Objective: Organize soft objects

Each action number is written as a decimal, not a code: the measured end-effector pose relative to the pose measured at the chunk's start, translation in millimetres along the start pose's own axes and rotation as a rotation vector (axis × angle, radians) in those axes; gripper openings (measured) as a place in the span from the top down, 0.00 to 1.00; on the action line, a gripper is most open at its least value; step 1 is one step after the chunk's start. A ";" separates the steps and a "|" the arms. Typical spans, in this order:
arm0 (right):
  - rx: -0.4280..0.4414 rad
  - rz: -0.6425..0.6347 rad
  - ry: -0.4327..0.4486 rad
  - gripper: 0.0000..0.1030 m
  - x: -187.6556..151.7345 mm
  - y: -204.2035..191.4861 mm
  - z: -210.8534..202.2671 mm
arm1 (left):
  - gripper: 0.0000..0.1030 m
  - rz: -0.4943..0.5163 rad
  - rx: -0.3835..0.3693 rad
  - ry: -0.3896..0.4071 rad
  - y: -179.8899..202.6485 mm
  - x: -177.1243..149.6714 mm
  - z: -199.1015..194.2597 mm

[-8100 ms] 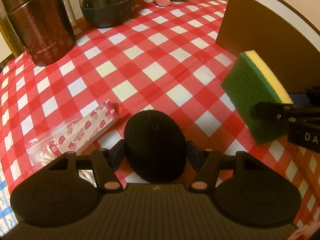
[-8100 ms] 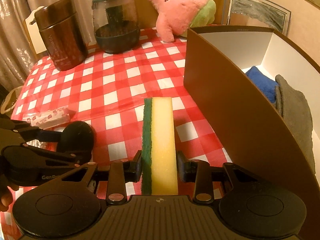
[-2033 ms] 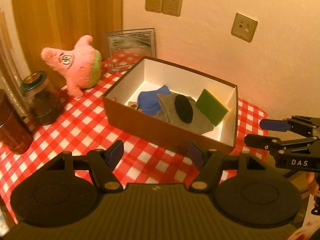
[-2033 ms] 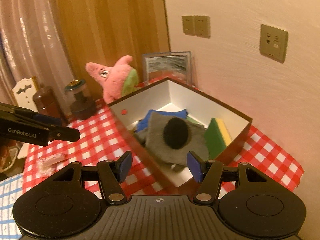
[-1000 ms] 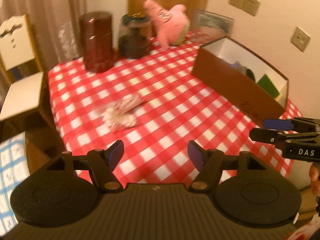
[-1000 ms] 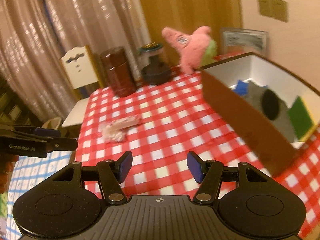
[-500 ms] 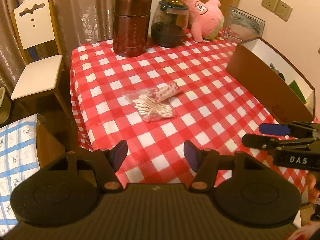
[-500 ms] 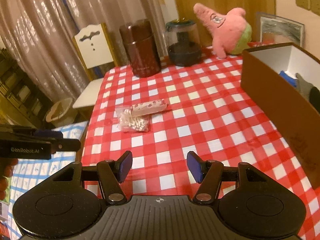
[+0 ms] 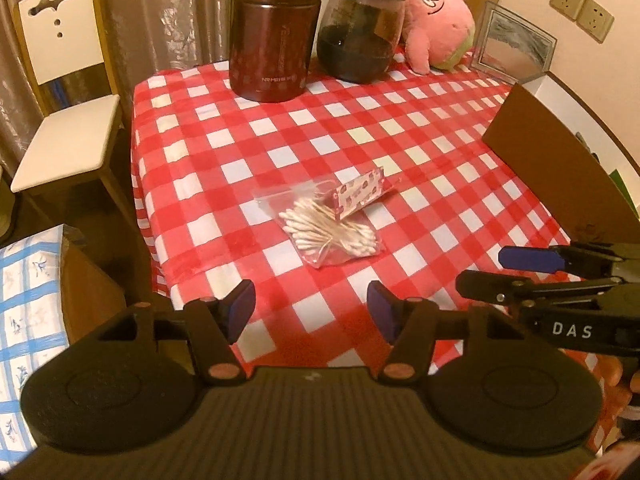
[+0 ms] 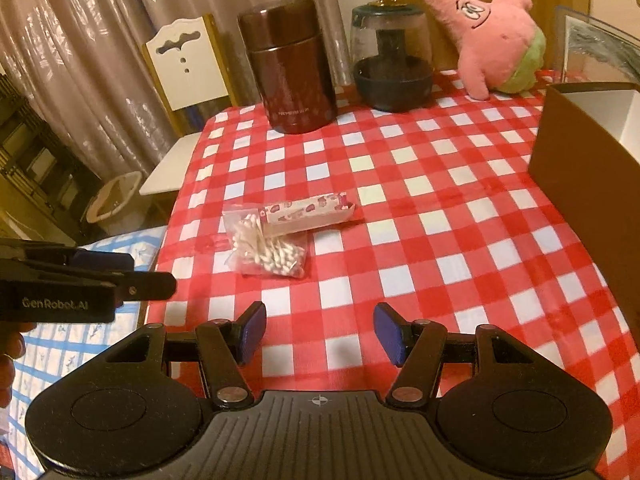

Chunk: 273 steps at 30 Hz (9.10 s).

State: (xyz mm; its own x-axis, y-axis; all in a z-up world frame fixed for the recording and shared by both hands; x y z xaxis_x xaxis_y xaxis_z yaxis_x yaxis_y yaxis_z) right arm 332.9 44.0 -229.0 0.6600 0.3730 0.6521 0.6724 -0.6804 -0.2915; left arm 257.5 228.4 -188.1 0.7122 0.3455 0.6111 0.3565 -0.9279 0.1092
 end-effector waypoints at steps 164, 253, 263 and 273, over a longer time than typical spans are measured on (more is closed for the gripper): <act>-0.087 0.167 0.158 0.97 14.8 103.0 -105.9 | 0.77 0.276 -0.203 0.127 170.9 67.9 -1.2; -0.303 0.311 0.331 0.29 -93.9 50.1 -278.5 | 0.28 0.312 -0.151 0.181 163.4 -63.3 -167.4; -0.314 0.310 0.292 0.29 -160.9 -73.8 -305.4 | 0.28 0.294 -0.184 0.170 111.8 -152.1 -264.4; -0.290 0.290 0.239 0.29 -200.3 -142.5 -331.9 | 0.28 0.281 -0.186 0.140 96.2 -209.7 -320.9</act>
State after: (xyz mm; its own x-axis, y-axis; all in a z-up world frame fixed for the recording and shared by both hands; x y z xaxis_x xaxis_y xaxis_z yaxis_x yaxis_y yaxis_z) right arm -6.3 -143.1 -85.8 0.6885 0.0091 0.7252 0.3279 -0.8958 -0.3001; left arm -51.7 21.7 -54.2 0.6722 0.0626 0.7377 0.0333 -0.9980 0.0543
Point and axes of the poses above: each gripper's, at about its wrist camera, not at the fingertips, and z roughly the way its jaws point, y to its right, x to its top, the point moved 9 cm from there along z, roughly the way its jaws point, and after that the axes turned 7 degrees about y, right-handed, at the moved point
